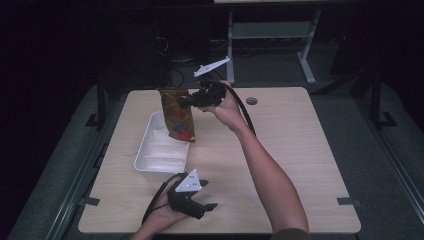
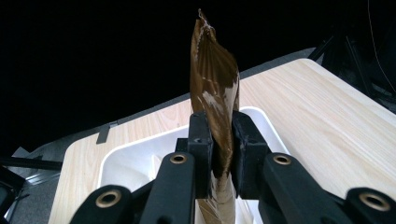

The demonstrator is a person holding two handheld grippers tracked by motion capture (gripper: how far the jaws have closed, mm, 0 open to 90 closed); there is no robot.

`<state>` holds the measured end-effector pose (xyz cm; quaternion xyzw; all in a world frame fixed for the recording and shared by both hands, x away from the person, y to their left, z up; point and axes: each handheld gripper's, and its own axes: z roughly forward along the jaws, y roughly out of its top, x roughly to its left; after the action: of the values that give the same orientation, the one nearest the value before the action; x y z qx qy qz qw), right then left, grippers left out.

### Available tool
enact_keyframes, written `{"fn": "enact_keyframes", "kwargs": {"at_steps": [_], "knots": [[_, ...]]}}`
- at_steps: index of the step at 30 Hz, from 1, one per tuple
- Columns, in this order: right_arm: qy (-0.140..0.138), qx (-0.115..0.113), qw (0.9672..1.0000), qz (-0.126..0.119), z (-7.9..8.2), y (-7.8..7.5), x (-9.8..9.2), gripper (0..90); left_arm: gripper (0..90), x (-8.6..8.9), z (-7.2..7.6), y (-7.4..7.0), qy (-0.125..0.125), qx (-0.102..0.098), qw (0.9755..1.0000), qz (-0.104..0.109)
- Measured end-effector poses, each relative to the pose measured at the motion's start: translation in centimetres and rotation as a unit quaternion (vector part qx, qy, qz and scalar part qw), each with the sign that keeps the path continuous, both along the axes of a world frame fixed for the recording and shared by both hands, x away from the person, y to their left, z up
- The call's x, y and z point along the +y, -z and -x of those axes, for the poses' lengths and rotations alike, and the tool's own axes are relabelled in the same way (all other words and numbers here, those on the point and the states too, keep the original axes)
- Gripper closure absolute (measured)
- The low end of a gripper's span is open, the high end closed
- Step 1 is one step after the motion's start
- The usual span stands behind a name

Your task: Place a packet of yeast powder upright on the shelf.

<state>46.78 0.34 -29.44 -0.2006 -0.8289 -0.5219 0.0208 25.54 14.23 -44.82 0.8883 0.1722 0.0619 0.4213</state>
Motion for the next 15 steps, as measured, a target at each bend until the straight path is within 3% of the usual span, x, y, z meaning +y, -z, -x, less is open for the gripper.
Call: {"fn": "enact_keyframes", "kwargs": {"at_steps": [15], "knots": [[0.006, 0.006, 1.0, -0.003, -1.5, 1.0, 2.6, 79.7, 22.2, 0.2, 0.0, -0.2, 0.001, 0.0, 1.0, 0.007]]}}
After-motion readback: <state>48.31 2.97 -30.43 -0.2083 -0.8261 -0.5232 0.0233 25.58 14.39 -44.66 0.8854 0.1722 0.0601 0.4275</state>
